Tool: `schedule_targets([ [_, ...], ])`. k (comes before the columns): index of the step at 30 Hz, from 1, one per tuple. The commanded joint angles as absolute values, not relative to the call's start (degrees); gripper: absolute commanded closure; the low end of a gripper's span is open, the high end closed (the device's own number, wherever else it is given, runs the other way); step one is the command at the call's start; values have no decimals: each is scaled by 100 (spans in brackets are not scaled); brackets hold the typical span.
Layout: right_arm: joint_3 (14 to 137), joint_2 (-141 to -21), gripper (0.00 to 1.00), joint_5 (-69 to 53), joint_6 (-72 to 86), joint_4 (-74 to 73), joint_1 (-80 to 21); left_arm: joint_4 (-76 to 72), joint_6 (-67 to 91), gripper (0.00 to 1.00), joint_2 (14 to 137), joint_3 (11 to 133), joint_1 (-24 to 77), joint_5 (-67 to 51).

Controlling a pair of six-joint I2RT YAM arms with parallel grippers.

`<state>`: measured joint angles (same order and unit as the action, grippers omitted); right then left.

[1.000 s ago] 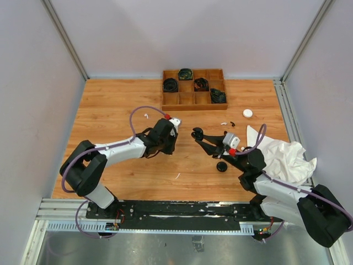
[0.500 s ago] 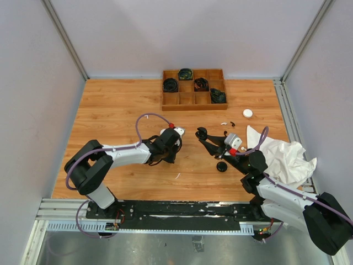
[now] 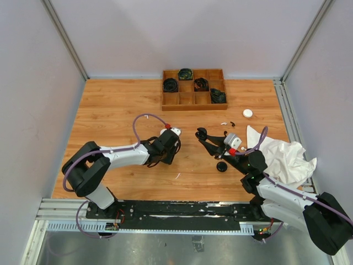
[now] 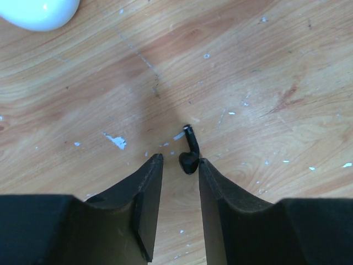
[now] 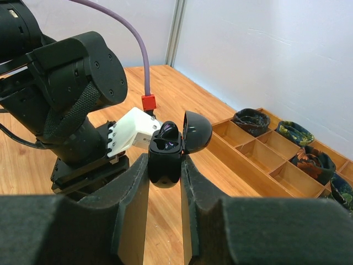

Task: Insert the wireless bluetooth earbuds into the charging case
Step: Move the earbud to the center of the board, then pick up the earbud from the center of the board.

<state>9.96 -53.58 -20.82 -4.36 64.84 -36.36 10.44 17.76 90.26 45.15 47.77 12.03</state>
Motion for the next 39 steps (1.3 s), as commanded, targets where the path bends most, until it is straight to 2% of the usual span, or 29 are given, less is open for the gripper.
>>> schedule_targets([
  [1,1002,-5344,98,-2092,-433,6645,-3804,1344,1885,61,8816,4403,4825,1628],
  [9,1028,-5398,98,-2175,-411,6672,-3805,1339,1947,57,8674,4337,4499,1932],
  [16,1033,-5414,97,-2152,-422,6635,-3803,771,2097,53,8420,4215,3955,1434],
  [22,1053,-5334,97,-2172,-447,6488,-3802,766,2204,53,8309,4249,3911,953],
  [30,1079,-5530,97,-2260,-432,6539,-3801,430,3111,53,7968,3816,3918,380],
  [35,1076,-5561,96,-2320,-400,6591,-3805,369,3275,59,8231,3916,3916,294],
  [39,1072,-5474,96,-2263,-445,6464,-3802,299,3305,59,8349,3971,3916,162],
])
